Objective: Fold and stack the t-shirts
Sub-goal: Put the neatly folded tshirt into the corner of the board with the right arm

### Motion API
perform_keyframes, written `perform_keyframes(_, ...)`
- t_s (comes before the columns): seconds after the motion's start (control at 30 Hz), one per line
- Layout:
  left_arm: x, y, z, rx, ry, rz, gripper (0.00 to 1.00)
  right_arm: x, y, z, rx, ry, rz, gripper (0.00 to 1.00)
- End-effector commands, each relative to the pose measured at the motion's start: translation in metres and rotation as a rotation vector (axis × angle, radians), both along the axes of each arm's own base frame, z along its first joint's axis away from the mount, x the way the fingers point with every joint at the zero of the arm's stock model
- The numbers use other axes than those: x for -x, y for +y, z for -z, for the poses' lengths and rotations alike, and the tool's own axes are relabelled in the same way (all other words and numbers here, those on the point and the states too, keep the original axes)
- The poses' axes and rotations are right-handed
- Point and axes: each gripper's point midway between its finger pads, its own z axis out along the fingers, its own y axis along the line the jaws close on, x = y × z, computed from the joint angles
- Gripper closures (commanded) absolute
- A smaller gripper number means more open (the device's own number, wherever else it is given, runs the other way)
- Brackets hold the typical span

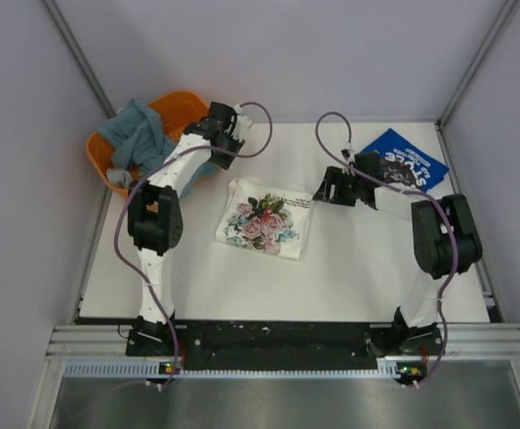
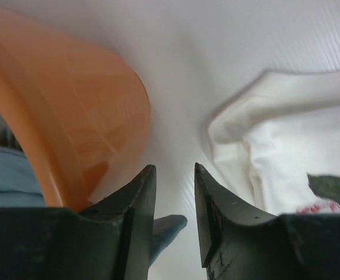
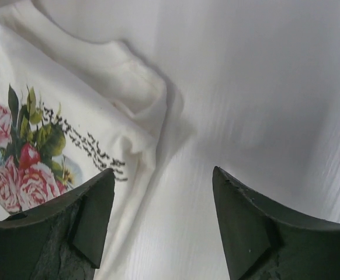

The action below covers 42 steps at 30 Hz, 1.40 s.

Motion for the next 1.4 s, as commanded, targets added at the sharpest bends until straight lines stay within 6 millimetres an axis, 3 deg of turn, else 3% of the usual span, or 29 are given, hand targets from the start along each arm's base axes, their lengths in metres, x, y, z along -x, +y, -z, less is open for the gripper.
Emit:
perform_keyframes(0.0,0.043,-0.01,-0.034,0.116,-0.007,0.041,0.59,0.043,0.001,-0.017,-0.002,0.024,-0.007,0.28)
perform_keyframes(0.07,0.059,-0.009,-0.024,0.144,0.02,0.037,0.5,0.057,0.008,-0.018,-0.036,0.037,-0.003,0.2)
perform_keyframes(0.13,0.074,-0.01,-0.013,0.174,0.056,0.03,0.45,0.069,0.017,-0.014,-0.07,0.061,-0.011,0.19)
perform_keyframes(0.23,0.085,-0.019,-0.003,0.226,0.109,0.04,0.38,0.072,0.035,-0.01,-0.1,0.079,-0.031,0.18)
perform_keyframes(0.43,0.076,-0.026,0.029,0.247,0.182,-0.006,0.33,0.066,0.05,0.012,-0.155,0.165,0.0,0.19)
perform_keyframes(0.67,0.068,-0.025,0.067,0.244,0.264,-0.06,0.35,0.063,0.069,0.026,-0.234,0.219,-0.014,0.19)
perform_keyframes(0.73,0.069,-0.028,0.071,0.274,0.29,-0.06,0.39,0.064,0.075,0.029,-0.249,0.235,-0.025,0.19)
perform_keyframes(0.8,0.074,-0.033,0.074,0.308,0.32,-0.045,0.51,0.064,0.08,0.031,-0.263,0.243,-0.034,0.19)
perform_keyframes(0.9,0.08,-0.04,0.073,0.361,0.347,-0.031,0.97,0.062,0.085,0.031,-0.287,0.237,-0.038,0.19)
perform_keyframes(1.13,0.088,-0.032,0.075,0.464,0.391,-0.082,1.0,0.057,0.091,0.033,-0.328,0.228,-0.044,0.24)
perform_keyframes(1.3,0.093,-0.03,0.08,0.504,0.429,-0.091,1.0,0.057,0.106,0.042,-0.394,0.265,-0.076,0.39)
perform_keyframes(1.37,0.095,-0.031,0.083,0.504,0.443,-0.088,1.0,0.058,0.11,0.043,-0.401,0.271,-0.093,0.49)
